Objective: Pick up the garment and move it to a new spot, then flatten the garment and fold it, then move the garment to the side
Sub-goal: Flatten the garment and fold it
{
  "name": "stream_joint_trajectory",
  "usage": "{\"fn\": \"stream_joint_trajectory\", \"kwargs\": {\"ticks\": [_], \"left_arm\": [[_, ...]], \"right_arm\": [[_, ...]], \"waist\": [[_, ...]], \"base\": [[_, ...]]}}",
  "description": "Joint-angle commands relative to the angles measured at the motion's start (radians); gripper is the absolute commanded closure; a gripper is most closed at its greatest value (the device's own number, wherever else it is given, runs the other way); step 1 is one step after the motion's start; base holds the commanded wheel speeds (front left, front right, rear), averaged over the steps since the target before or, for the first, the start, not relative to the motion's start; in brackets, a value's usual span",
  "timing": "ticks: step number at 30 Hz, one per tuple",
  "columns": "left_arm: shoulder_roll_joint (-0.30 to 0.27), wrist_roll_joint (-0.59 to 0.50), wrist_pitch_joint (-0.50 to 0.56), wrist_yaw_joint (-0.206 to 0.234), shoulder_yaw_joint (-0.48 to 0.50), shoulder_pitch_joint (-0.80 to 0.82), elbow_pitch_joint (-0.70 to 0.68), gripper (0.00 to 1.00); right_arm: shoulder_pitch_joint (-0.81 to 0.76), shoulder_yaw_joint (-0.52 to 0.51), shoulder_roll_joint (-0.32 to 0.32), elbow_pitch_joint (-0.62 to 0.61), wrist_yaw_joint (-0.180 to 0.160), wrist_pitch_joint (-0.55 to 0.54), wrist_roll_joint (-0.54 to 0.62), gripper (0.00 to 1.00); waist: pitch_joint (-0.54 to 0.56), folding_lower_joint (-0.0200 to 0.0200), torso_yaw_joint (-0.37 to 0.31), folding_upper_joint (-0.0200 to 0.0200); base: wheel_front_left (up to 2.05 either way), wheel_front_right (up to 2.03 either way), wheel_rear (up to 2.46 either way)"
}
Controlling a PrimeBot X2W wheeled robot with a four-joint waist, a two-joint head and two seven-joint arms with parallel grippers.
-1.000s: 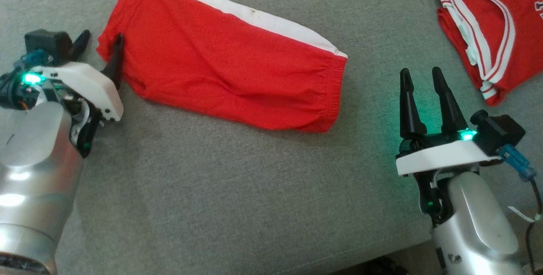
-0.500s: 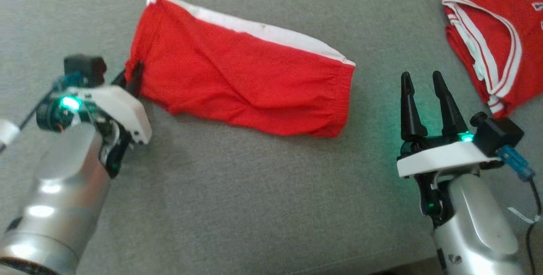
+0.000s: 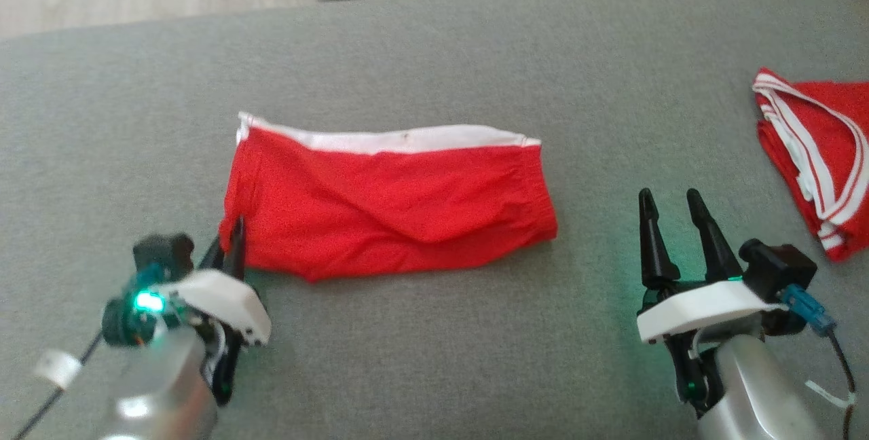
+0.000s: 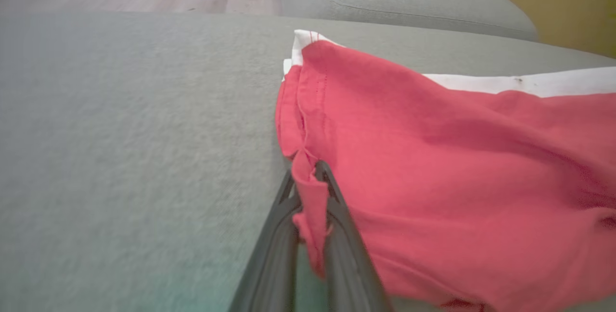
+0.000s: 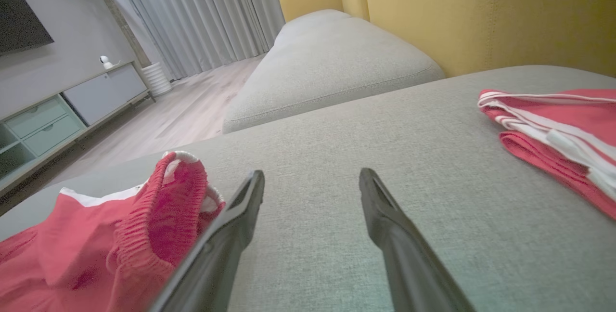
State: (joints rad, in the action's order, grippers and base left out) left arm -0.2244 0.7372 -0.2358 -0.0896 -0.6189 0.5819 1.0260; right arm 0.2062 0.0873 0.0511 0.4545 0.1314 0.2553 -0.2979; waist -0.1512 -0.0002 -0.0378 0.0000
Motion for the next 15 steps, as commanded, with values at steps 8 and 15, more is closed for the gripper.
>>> {"fn": "stream_joint_trajectory", "kwargs": {"ticks": [8,15], "left_arm": [[0.002,-0.052,-0.026,0.083,0.112,-0.122,-0.163,0.7],[0.009,-0.196,-0.026,0.17,0.242,-0.223,-0.357,0.0]], "right_arm": [[-0.009,0.021,-0.001,-0.012,-0.001,0.006,0.006,0.0],[0.006,0.041,-0.001,-0.007,-0.001,0.006,0.015,0.0]], "waist": [[0.048,0.0002,0.049,0.0],[0.053,0.0002,0.055,0.0]], "base": [[0.0,0.0,0.0],[0.0,0.0,0.0]]}}
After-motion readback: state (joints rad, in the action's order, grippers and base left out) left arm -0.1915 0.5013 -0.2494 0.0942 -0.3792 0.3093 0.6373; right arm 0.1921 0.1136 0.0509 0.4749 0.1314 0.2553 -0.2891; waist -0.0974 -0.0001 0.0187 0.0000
